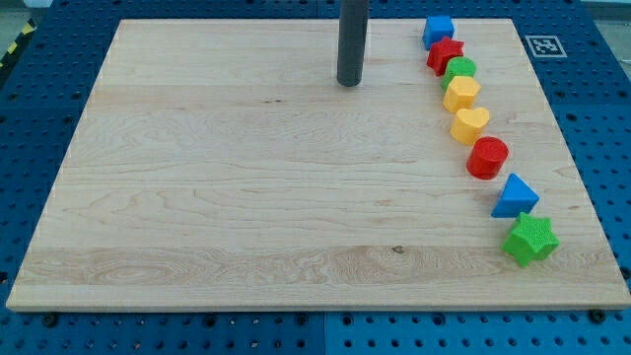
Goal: Move the green circle towards the top center
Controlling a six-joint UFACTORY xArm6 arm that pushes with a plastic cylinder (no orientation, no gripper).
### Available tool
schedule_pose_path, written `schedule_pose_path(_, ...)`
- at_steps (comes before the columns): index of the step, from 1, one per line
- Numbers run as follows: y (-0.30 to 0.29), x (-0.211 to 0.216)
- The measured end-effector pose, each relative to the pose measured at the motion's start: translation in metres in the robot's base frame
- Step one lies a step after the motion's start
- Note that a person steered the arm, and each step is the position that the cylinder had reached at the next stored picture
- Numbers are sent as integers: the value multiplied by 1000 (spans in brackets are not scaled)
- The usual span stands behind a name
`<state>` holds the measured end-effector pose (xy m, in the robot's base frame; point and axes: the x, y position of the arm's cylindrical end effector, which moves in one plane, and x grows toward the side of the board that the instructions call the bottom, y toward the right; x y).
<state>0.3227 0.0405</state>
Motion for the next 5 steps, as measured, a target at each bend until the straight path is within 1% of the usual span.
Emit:
schedule_pose_path(2, 11, -8)
schedule_pose_path(3, 11, -58)
schedule_pose_path(4, 18, -122)
schedule_pose_path(5, 24, -131)
